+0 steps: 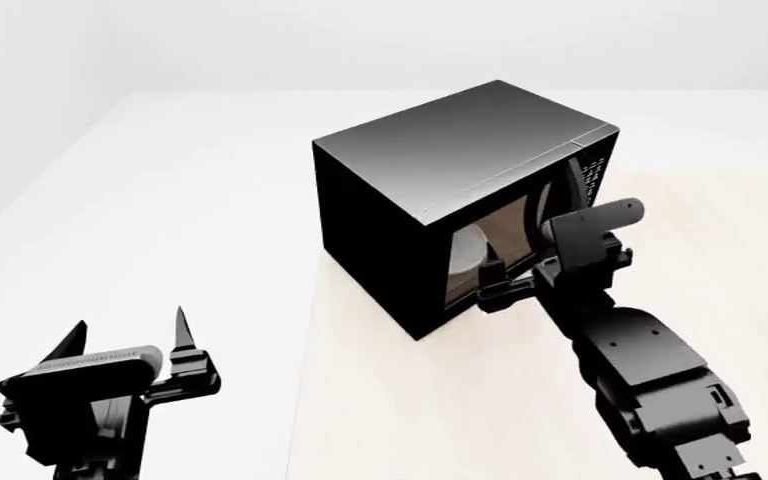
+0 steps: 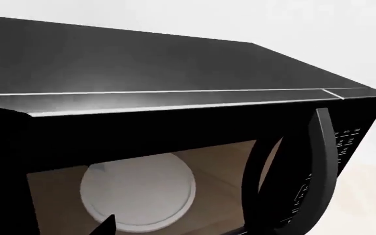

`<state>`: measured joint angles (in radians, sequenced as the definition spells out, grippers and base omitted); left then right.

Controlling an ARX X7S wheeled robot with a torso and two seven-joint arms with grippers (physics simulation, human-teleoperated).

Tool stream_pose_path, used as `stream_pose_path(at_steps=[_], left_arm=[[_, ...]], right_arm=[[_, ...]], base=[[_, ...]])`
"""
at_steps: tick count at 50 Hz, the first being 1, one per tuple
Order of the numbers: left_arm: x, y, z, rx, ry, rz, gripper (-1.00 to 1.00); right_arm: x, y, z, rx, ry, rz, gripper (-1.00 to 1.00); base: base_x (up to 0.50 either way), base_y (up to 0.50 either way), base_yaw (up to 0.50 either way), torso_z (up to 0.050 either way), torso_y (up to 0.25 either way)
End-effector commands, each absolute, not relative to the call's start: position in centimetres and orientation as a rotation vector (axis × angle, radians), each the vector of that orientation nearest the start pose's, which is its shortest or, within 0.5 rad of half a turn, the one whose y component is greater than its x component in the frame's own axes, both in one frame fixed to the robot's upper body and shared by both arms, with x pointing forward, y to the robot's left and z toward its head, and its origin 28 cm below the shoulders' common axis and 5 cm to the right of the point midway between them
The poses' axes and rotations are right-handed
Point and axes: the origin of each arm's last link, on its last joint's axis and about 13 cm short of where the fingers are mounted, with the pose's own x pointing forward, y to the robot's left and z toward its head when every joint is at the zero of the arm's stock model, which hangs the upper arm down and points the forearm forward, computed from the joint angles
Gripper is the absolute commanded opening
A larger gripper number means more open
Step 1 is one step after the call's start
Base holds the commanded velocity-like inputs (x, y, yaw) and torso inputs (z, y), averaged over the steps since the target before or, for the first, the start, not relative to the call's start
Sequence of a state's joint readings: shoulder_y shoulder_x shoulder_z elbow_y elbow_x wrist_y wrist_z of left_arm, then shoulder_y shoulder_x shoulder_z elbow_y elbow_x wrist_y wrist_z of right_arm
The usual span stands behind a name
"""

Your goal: Close the microwave.

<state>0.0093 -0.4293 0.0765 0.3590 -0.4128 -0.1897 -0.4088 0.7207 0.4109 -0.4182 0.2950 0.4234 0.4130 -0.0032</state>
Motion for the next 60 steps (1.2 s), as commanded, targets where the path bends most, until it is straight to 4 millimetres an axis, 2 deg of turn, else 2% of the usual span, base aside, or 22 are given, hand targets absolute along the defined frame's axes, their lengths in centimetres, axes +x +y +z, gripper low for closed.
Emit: stream_pose_path(at_steps=[1, 21, 34, 51, 60], left_arm=[[20.5, 26.2, 8.4, 0.0, -0.102, 0.194, 1.0], [20.4, 26.3, 8.3, -0.001, -0.105, 0.196, 1.0], [20.3, 26.3, 8.5, -0.003, -0.108, 0.195, 1.0], [20.1, 26.3, 8.7, -0.005, -0.114, 0.194, 1.0], [20.0, 26.3, 8.7, -0.007, -0.12, 0.184, 1.0]], right_arm=[[31.0, -14.4, 12.4, -0.196, 0.054, 0.179, 1.0], [25.6, -12.6, 11.8, -0.169, -0.057, 0.158, 1.0], [23.1, -12.3, 11.2, -0.119, -0.099, 0.1, 1.0], [20.0, -11.6, 13.0, -0.095, -0.187, 0.087, 1.0], [19.3, -11.5, 13.9, -0.098, -0.225, 0.084, 1.0]], base=[[0.0, 0.0, 0.0, 0.0, 0.0], [0.0, 0.0, 0.0, 0.0, 0.0], [0.0, 0.0, 0.0, 0.0, 0.0], [0.0, 0.0, 0.0, 0.0, 0.0], [0.0, 0.0, 0.0, 0.0, 0.0]])
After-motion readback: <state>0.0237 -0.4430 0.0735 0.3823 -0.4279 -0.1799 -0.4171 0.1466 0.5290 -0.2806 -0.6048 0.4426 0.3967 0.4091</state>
